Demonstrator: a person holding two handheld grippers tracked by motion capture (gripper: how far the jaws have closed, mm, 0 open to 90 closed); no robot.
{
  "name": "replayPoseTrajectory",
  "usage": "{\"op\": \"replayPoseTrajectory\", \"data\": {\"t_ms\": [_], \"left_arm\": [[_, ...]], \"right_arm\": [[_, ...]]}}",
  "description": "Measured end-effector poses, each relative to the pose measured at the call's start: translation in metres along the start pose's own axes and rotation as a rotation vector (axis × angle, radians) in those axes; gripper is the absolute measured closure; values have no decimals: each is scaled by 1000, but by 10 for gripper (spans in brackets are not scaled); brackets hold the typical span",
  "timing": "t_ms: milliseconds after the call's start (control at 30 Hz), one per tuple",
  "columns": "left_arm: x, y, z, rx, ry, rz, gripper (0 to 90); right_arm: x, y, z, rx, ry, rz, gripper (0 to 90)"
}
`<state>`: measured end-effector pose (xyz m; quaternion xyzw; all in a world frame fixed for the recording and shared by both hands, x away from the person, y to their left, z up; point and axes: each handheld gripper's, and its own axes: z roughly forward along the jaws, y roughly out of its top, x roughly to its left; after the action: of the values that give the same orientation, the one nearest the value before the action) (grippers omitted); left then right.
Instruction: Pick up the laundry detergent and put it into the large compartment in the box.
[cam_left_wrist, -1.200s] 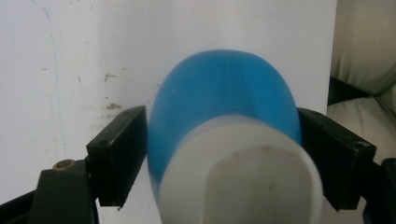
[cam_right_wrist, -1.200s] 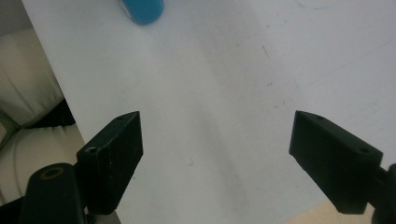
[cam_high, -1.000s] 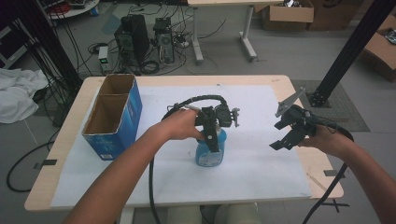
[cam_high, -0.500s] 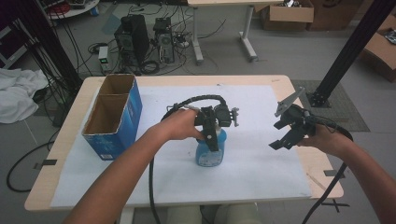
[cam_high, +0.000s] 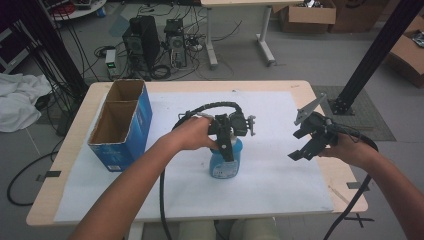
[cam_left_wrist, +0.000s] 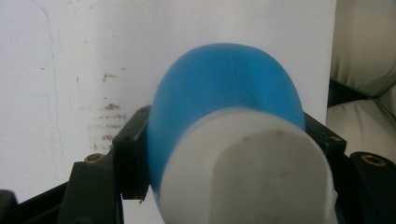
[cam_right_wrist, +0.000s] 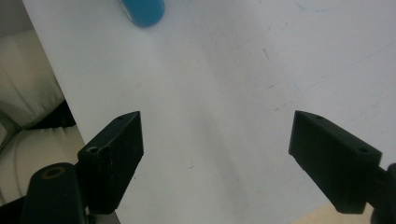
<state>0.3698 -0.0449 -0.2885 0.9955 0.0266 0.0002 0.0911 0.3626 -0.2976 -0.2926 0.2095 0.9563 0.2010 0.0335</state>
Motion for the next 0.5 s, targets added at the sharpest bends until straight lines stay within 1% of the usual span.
{"op": "replayPoseTrajectory", "data": {"t_ms": [33,167,267,300,400,500], "left_arm": [[0,0,0,1,-6,-8,342],[0,-1,0,-2,-4,-9,343],[1,-1,-1,-8,-2,-4,361],[0,-1,-1,-4,-9,-8,365],[0,-1,-1,-4,-7,-1,373],[0,-2,-1,-13,-8,1,374]], "right_arm": [[0,0,0,-1,0,-1,177],[0,1,1,2,3,-1,177],[0,1,1,3,4,0,178],[0,1,1,3,3,-1,177],[0,2,2,2,2,-2,178],[0,2,2,0,3,-4,178]]}}
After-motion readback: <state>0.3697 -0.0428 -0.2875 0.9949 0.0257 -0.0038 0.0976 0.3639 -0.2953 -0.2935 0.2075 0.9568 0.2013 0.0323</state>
